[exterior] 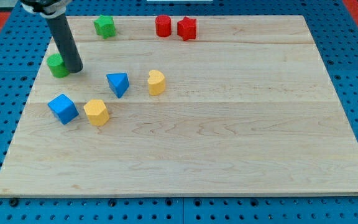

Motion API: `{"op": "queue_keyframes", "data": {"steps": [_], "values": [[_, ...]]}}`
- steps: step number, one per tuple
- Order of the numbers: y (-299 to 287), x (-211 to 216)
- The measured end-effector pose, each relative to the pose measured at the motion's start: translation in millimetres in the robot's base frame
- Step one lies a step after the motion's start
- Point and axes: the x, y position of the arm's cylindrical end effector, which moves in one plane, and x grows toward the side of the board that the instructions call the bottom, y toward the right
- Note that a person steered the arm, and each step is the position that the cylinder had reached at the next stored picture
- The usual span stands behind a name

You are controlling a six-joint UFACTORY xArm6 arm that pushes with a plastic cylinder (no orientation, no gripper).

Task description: Place the green circle left to the green star

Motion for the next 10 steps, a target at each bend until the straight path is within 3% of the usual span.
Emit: {"op": "queue_keyframes", "data": {"steps": [1, 2, 3, 4, 6, 7, 8, 10], "values": [[-5, 41], [-39, 15], [-39, -52], [-39, -90], [-69, -132], [-52, -151], [-24, -151], [-24, -151]]}}
